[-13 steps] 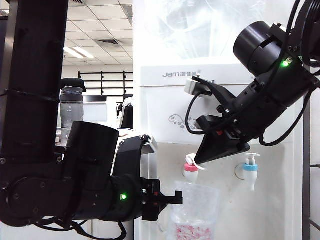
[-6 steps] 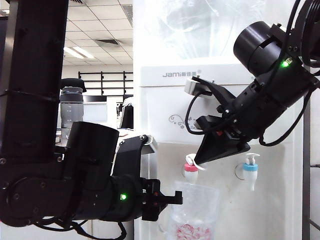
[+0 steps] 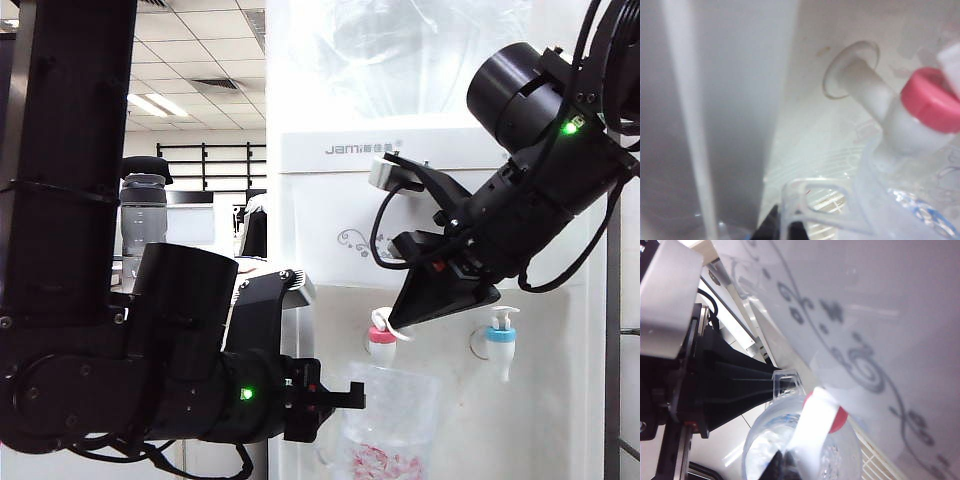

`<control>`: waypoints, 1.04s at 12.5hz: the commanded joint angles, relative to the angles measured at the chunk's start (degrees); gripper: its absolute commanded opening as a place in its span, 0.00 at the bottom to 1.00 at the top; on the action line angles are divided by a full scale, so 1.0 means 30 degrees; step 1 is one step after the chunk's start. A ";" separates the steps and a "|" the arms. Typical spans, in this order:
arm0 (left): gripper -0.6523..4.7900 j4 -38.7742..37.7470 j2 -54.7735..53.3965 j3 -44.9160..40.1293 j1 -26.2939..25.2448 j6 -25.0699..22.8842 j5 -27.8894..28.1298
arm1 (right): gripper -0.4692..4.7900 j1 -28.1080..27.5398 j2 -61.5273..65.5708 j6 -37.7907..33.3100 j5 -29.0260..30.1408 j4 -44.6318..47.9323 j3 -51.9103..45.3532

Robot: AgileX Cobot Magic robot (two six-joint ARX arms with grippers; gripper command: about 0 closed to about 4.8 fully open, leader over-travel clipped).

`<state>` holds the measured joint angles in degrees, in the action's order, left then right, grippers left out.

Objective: Pick up the plastic mug from the left desk, go to the hot water outlet of the water dispenser, press the vertical switch to get some water, then put the mug back on the desk.

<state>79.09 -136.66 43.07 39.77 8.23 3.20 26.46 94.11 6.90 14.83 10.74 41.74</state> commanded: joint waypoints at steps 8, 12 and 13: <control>0.11 0.0940 0.0175 0.0109 -0.0168 0.0117 0.0656 | 0.08 -0.0342 0.0328 -0.1297 -0.1982 0.0452 0.0168; 0.11 0.0940 0.0175 0.0109 -0.0168 0.0117 0.0656 | 0.08 -0.0350 0.0328 -0.1297 -0.1982 0.0466 0.0168; 0.11 0.0933 0.0175 0.0109 -0.0168 0.0117 0.0656 | 0.08 -0.0342 0.0321 -0.1297 -0.1982 0.0517 0.0168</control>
<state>79.09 -136.66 43.07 39.77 8.21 3.20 26.48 94.15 6.85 14.83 11.00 41.69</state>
